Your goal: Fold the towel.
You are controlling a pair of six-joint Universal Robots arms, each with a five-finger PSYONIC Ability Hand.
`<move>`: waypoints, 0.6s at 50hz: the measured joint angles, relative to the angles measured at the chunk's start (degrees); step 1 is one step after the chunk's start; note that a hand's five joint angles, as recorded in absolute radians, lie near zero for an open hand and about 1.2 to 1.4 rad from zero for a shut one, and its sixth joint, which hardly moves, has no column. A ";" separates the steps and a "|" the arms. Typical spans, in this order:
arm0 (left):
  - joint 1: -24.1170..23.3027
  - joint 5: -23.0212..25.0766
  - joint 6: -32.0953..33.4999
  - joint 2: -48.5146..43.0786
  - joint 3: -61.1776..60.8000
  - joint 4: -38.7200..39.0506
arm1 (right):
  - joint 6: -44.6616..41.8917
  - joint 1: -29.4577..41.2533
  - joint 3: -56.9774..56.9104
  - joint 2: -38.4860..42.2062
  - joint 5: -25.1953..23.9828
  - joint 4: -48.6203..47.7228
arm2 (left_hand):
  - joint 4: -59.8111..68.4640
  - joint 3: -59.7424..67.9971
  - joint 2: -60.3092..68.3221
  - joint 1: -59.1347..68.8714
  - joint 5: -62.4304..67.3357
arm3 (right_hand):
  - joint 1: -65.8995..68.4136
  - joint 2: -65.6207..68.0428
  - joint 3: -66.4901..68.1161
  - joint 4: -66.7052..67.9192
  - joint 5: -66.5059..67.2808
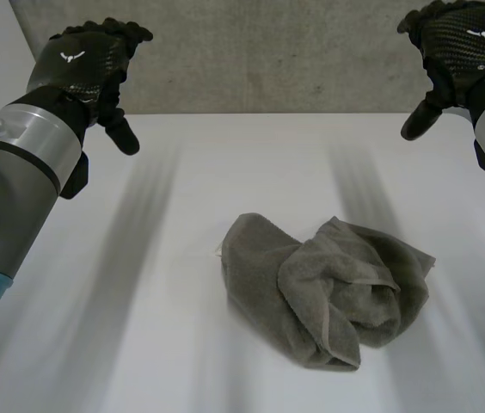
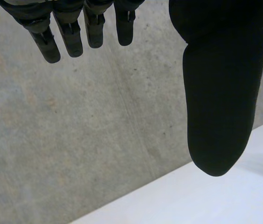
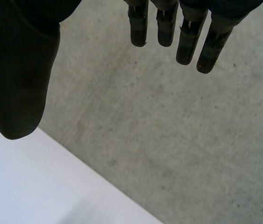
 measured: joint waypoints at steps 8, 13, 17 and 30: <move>0.28 0.19 -1.89 -0.56 1.46 -3.23 | -0.27 -1.08 -1.18 0.74 0.84 1.78 | 0.00 0.00 0.00 0.00 0.00 | 0.00 0.00 0.00 0.00 0.00; 0.53 0.18 -1.90 -0.53 1.57 -3.37 | -0.25 -1.28 -1.14 0.63 0.95 1.59 | 0.00 0.00 0.00 0.00 0.00 | 0.00 0.00 0.00 0.00 0.00; 0.65 0.18 -1.82 -0.48 1.46 -3.27 | -0.26 -1.27 -1.08 0.58 0.82 1.48 | 0.00 0.00 0.00 0.00 0.00 | 0.00 0.00 0.00 0.00 0.00; -0.17 2.26 -1.60 -3.04 -0.70 -1.01 | -13.95 -0.85 -0.01 3.84 -7.44 5.60 | 0.00 0.00 0.00 0.00 0.00 | 0.00 0.00 0.00 0.00 0.00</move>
